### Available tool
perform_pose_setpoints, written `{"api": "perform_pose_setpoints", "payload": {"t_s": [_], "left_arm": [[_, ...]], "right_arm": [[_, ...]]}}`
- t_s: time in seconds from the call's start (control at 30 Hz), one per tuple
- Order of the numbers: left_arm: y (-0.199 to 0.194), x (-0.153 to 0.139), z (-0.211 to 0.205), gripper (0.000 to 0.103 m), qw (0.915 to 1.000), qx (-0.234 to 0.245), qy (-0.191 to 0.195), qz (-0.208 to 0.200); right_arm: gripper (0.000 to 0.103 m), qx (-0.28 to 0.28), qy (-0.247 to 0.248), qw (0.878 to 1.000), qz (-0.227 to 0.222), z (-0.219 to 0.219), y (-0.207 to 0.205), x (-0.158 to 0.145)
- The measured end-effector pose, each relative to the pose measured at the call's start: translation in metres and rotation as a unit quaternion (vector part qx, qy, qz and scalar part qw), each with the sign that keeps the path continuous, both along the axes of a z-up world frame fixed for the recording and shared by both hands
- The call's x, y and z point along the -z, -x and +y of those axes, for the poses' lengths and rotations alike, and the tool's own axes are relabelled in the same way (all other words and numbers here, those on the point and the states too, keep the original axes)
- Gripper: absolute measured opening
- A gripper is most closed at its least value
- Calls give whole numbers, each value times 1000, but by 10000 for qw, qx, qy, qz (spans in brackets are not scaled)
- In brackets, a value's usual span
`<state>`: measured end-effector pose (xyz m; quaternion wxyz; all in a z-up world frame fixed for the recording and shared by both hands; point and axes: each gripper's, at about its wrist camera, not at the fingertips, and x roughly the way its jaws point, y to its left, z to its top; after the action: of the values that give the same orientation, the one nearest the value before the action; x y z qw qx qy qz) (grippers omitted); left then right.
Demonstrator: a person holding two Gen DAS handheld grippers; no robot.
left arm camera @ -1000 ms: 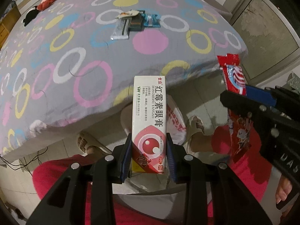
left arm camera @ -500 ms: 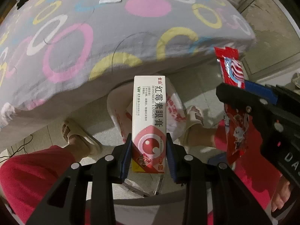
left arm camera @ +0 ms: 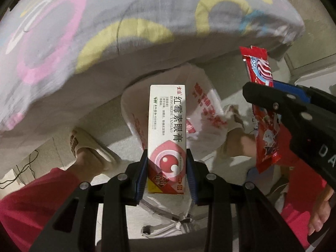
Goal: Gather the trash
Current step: 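Carry the medicine box and candy wrapper down over the trash bag with both tools, then open both tools to drop the box and wrapper into the bag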
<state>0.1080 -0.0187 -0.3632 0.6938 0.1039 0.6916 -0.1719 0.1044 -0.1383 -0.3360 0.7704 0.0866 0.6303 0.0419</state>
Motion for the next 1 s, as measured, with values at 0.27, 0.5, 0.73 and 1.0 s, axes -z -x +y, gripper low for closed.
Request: {"api": "perform_pose_setpoints", "payload": {"t_s": [0.27, 0.5, 0.73, 1.0], "left_arm": [[-8, 36, -3, 33, 9998, -63, -29, 180], [-5, 59, -12, 33, 9995, 12, -23, 302], [-10, 85, -13, 33, 9985, -89, -61, 536], [-23, 105, -15, 33, 9975, -271, -60, 656]], "right_arm": [[25, 411, -176, 9983, 383, -16, -14, 47], [25, 675, -255, 9948, 719, -23, -26, 88], [25, 777, -275, 9917, 986, -27, -31, 127], [25, 744, -175, 9892, 1253, -21, -37, 156]]}}
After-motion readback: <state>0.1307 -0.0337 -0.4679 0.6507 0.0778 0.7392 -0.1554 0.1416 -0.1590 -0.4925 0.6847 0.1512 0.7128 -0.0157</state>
